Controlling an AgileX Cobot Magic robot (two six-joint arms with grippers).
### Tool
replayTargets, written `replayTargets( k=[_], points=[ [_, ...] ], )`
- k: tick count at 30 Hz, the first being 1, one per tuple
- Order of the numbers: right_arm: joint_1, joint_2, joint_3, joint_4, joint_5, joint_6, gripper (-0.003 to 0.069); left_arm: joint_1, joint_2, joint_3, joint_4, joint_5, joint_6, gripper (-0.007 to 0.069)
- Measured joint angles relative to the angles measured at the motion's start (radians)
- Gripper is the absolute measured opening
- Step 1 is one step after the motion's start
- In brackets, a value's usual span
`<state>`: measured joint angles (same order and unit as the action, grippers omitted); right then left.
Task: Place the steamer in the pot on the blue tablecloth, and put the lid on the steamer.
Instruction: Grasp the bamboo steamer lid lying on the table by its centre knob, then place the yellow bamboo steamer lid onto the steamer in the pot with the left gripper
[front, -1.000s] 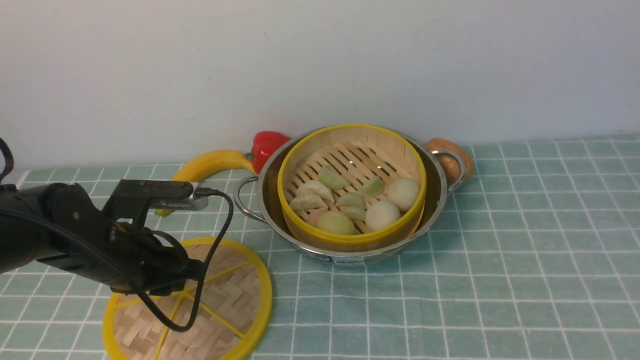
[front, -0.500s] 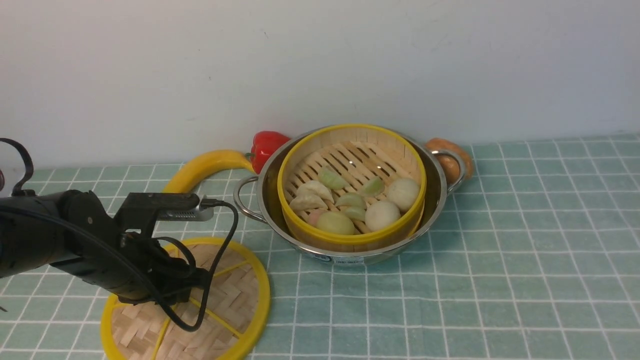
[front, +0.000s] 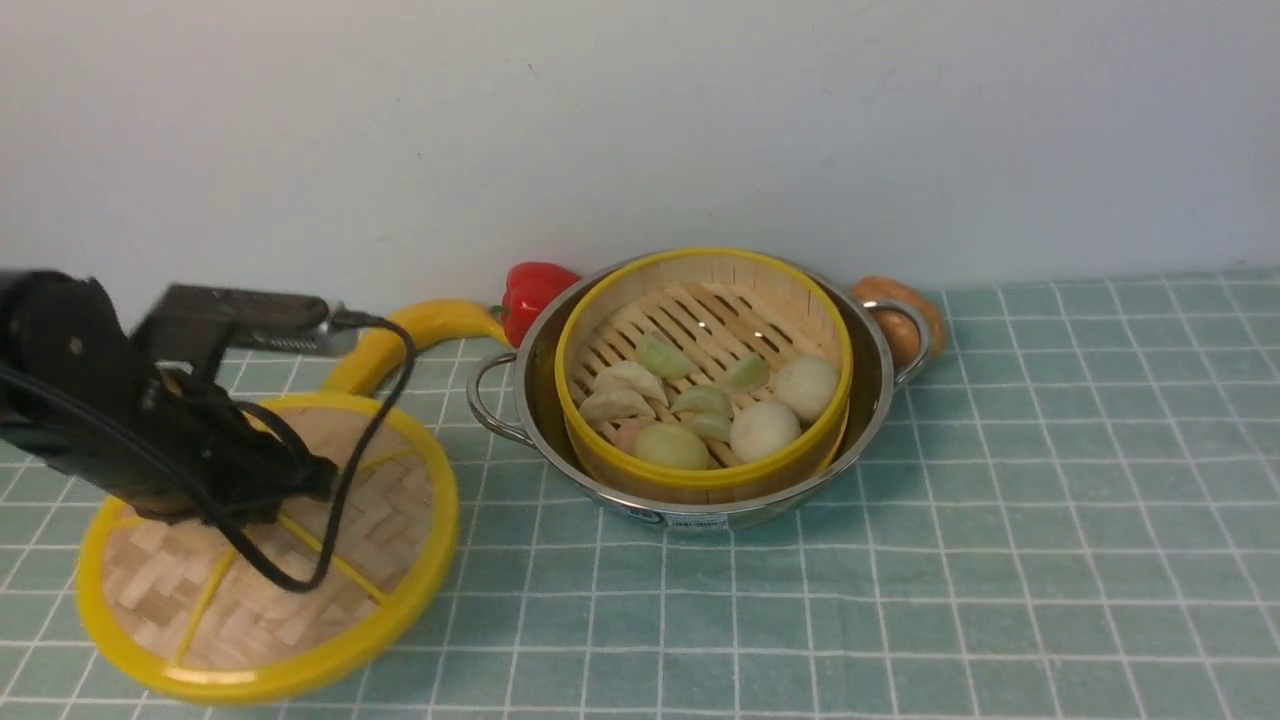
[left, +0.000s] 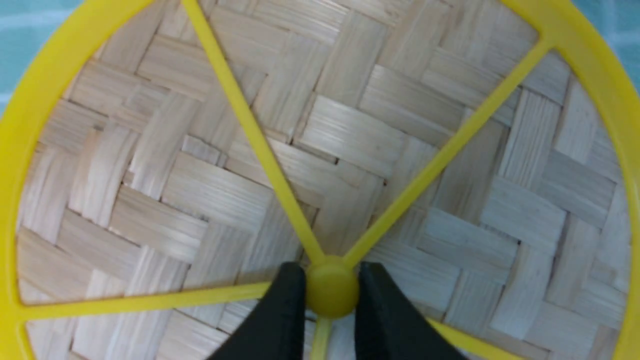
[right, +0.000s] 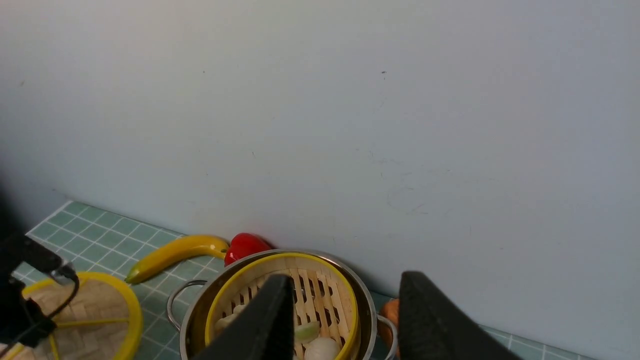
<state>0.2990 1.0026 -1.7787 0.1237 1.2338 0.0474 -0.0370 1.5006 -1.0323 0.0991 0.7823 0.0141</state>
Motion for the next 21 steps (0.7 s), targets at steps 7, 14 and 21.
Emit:
replayTargets(
  k=[7, 14, 21],
  points=[
    [0.0, 0.0, 0.0, 0.0, 0.0, 0.0, 0.0306, -0.078, -0.016, -0.285, 0.078, 0.17, -0.058, 0.0116],
    [0.0, 0.0, 0.0, 0.0, 0.0, 0.0, 0.0306, -0.305, 0.16, -0.523, 0.027, 0.162, -0.049, 0.0116],
    [0.0, 0.0, 0.0, 0.0, 0.0, 0.0, 0.0306, -0.463, 0.407, -0.704, 0.101, 0.161, -0.073, 0.0116]
  ],
)
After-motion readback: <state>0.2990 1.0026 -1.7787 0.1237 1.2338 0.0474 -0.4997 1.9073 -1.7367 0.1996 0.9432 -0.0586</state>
